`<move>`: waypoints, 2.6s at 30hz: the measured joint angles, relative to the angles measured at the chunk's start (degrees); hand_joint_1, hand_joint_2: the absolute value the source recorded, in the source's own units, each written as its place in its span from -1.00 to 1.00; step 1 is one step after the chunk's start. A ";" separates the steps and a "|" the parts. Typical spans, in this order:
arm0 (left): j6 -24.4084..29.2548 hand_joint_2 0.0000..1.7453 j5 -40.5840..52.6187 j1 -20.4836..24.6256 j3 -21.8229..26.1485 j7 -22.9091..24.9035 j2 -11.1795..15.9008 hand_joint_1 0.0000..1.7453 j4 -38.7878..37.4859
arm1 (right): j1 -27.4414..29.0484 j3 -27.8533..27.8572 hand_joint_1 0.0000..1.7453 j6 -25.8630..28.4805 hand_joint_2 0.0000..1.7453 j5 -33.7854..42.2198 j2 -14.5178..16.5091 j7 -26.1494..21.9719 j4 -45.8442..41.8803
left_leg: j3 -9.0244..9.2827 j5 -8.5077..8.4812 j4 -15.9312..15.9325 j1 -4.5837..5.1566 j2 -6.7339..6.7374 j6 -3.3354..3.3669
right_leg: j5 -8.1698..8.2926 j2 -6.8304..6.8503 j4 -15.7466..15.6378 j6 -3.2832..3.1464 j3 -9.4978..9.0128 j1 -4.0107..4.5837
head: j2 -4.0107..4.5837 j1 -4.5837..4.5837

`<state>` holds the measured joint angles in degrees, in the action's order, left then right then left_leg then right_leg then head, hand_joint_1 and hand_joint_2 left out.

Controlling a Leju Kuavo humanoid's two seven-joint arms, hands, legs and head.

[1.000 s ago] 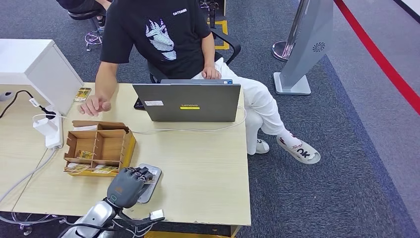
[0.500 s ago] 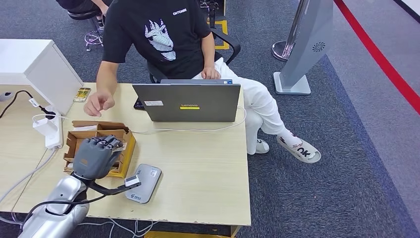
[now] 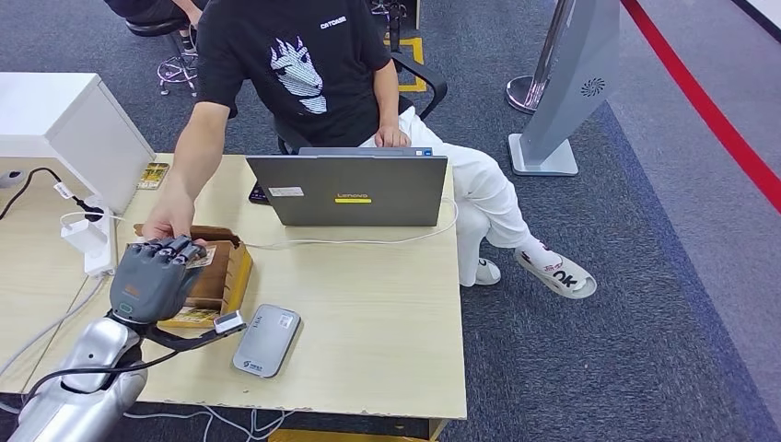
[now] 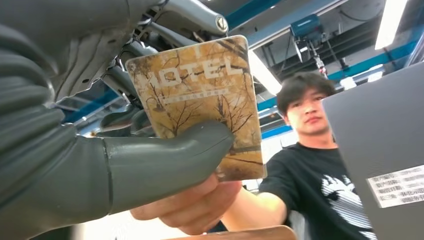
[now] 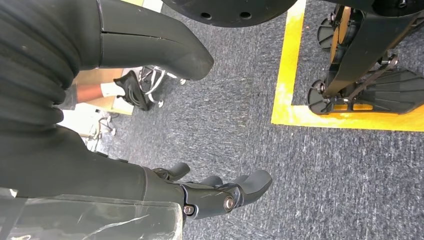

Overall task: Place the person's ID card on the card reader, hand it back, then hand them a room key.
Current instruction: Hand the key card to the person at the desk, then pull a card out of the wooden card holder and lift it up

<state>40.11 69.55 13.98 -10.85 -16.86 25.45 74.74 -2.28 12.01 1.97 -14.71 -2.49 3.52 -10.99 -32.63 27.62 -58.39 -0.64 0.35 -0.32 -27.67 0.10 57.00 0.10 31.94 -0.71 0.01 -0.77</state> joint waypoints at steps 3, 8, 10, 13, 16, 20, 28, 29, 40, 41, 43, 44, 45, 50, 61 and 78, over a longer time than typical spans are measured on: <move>0.00 1.00 1.84 -0.60 0.54 -0.36 -0.37 -1.00 0.81 | 0.00 0.23 -1.00 0.00 1.00 -0.21 0.00 0.02 0.00 | 0.00 0.00 0.00 0.00 0.00 0.00 | 0.00 0.00 0.00 0.00 0.00 0.00 | 0.00 0.01; 0.00 1.00 2.49 -1.86 0.69 -0.22 -0.84 -1.00 1.52 | -0.01 0.76 -1.00 0.00 1.00 -0.29 0.00 0.02 0.00 | 0.00 0.01 0.00 0.00 0.01 0.00 | 0.00 -0.02 -0.01 0.00 0.01 0.00 | -0.01 0.01; 0.00 1.00 2.46 -2.66 0.39 0.19 -0.80 -1.00 2.07 | 0.00 0.97 -1.00 0.00 1.00 -0.37 0.00 0.02 0.00 | 0.00 0.01 0.00 0.00 0.01 0.00 | 0.00 -0.02 -0.01 0.00 0.02 0.00 | -0.01 0.01; 0.00 1.00 2.57 -4.20 -0.91 0.94 -0.70 -1.00 3.16 | 0.00 1.30 -1.00 0.00 1.00 -0.45 0.00 0.02 0.00 | 0.00 0.01 0.00 0.00 0.01 0.00 | 0.00 -0.02 -0.01 0.00 0.01 0.00 | -0.01 0.01; 0.00 1.00 3.27 -6.08 -2.29 1.87 -0.55 -1.00 4.35 | 0.01 1.75 -1.00 0.02 1.00 -0.44 0.00 0.02 0.00 | -0.01 0.01 0.00 0.00 0.02 0.00 | 0.00 -0.02 -0.01 0.00 0.02 0.00 | -0.01 0.00; 0.00 1.00 4.68 -8.43 -3.44 3.44 0.26 -1.00 5.60 | 0.02 2.37 -1.00 0.04 1.00 -0.43 0.00 0.01 0.02 | -0.01 0.01 0.00 0.00 0.01 0.00 | -0.01 -0.02 -0.01 0.00 0.02 0.00 | -0.01 0.01; 0.00 1.00 3.78 -14.12 -2.22 3.76 2.02 -1.00 8.13 | 0.19 3.35 -1.00 0.25 1.00 -0.28 0.00 -0.09 0.02 | -0.02 0.01 0.01 -0.01 0.01 0.00 | -0.02 -0.01 -0.01 0.00 0.02 0.00 | 0.00 0.01; 0.00 1.00 3.54 -14.90 -1.64 3.48 2.14 -1.00 8.49 | 0.23 3.50 -1.00 0.27 1.00 -0.28 0.00 -0.09 0.02 | -0.02 0.01 0.01 -0.01 0.01 -0.01 | -0.02 -0.01 -0.01 0.01 0.01 0.00 | -0.01 0.01; 0.00 1.00 1.13 -18.75 5.67 1.28 3.16 -1.00 8.82 | 0.36 4.58 -1.00 0.32 1.00 -0.75 0.00 -0.07 0.02 | -0.02 0.01 0.01 -0.01 -0.01 0.00 | -0.02 0.01 -0.01 0.01 0.00 0.00 | 0.01 0.01; 0.00 1.00 1.24 -18.67 6.10 1.25 3.16 -1.00 8.43 | 0.36 4.68 -1.00 0.31 1.00 -0.85 0.00 -0.07 0.02 | -0.02 0.01 0.01 -0.01 0.00 0.00 | -0.01 0.01 -0.01 0.01 0.00 0.00 | 0.01 0.01; 0.00 1.00 1.40 -18.35 6.70 1.09 3.17 -1.00 7.39 | 0.36 4.83 -1.00 0.28 1.00 -0.94 0.00 -0.06 0.02 | -0.01 0.00 0.01 -0.01 0.00 -0.01 | -0.01 0.01 -0.01 0.01 0.00 0.00 | 0.01 0.01; 0.00 1.00 1.40 -18.15 6.86 0.96 3.17 -1.00 6.84 | 0.36 4.87 -1.00 0.27 1.00 -0.96 0.00 -0.05 0.02 | -0.01 0.00 0.01 -0.01 -0.01 -0.01 | -0.01 0.01 -0.01 0.00 0.00 0.00 | 0.01 0.00; 0.00 1.00 1.36 -17.84 6.94 0.81 3.18 -1.00 6.19 | 0.35 4.90 -1.00 0.26 1.00 -1.04 0.00 -0.04 0.02 | -0.01 0.00 0.01 -0.01 -0.01 -0.01 | -0.01 0.01 -0.01 0.00 0.00 0.00 | 0.00 0.00; -0.01 1.00 1.36 -15.72 6.95 0.35 3.15 -1.00 2.84 | 0.31 4.92 -1.00 0.21 1.00 -1.49 0.00 -0.02 0.02 | -0.01 0.00 0.01 0.00 -0.01 -0.01 | -0.01 0.01 -0.01 0.00 0.00 0.00 | -0.01 0.00; -0.49 1.00 1.50 -10.49 5.94 -0.14 2.50 -1.00 -3.37 | 0.25 4.93 -1.00 0.00 1.00 -2.04 0.00 0.02 0.02 | -0.01 0.00 0.01 0.00 0.00 -0.01 | -0.01 0.00 -0.01 0.00 0.01 0.00 | -0.01 0.00; -1.78 1.00 -1.90 -8.72 2.21 -0.05 2.08 1.00 -6.69 | 0.24 5.31 -1.00 -0.09 1.00 -2.98 0.00 -0.24 0.02 | -0.01 0.00 0.01 -0.01 0.00 -0.01 | -0.01 0.00 -0.01 0.00 0.01 0.00 | -0.01 0.01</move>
<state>38.33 67.65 5.27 -8.64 -16.91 27.53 68.04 -2.03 17.31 1.88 -17.69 -2.49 3.28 -10.97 -32.64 27.62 -58.37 -0.65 0.35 -0.32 -27.67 0.10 56.99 0.10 31.95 -0.71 0.01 -0.76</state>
